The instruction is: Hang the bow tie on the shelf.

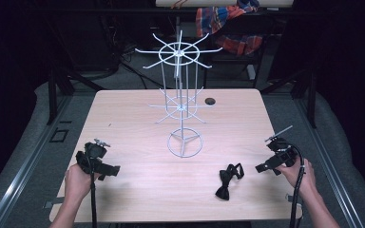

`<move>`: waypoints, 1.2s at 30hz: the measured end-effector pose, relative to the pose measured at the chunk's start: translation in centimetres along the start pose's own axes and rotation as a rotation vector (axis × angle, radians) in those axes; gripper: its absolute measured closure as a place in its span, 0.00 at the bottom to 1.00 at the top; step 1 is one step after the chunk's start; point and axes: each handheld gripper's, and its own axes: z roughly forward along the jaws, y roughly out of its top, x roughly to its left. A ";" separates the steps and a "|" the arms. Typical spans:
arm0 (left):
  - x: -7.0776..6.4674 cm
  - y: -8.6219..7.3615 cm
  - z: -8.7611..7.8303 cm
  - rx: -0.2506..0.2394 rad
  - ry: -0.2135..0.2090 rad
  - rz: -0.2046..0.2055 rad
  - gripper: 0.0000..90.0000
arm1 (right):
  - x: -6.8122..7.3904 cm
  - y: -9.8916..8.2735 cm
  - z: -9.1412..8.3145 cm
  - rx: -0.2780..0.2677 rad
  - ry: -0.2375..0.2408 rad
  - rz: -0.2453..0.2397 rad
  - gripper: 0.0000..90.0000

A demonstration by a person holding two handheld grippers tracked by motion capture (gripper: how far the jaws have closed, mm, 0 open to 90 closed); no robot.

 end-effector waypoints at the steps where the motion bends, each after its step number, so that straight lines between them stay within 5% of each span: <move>1: 0.0 0.1 0.3 0.007 -0.016 -0.005 0.00 | -0.1 0.1 -0.1 0.024 0.004 -0.019 0.19; 6: -0.7 0.6 0.7 0.017 -0.041 0.029 0.00 | 0.4 -0.1 0.1 -0.052 0.022 0.028 0.36; 10: -1.0 0.8 0.8 0.016 -0.032 0.046 0.00 | 0.9 0.2 0.1 -0.049 0.030 -0.007 0.43; 14: -0.8 0.8 1.1 0.016 -0.049 0.043 0.00 | 1.8 0.6 0.4 -0.103 0.048 0.007 0.51; 18: -1.0 0.9 1.2 0.014 -0.052 0.051 0.00 | 2.2 0.9 0.7 -0.067 0.039 -0.022 0.56; 27: -0.9 1.0 1.5 0.010 -0.063 0.037 0.00 | 3.9 1.7 1.7 -0.093 0.043 -0.003 0.65; 33: -1.2 0.9 1.4 0.004 -0.068 0.079 0.00 | 5.1 2.7 2.6 -0.066 0.030 -0.036 0.67; 34: -1.2 0.8 1.4 0.000 -0.069 0.083 0.00 | 5.4 2.7 3.1 -0.097 0.025 -0.016 0.68; 36: -1.1 0.6 1.2 0.001 -0.071 0.083 0.00 | 5.6 3.1 3.2 -0.050 0.013 -0.043 0.68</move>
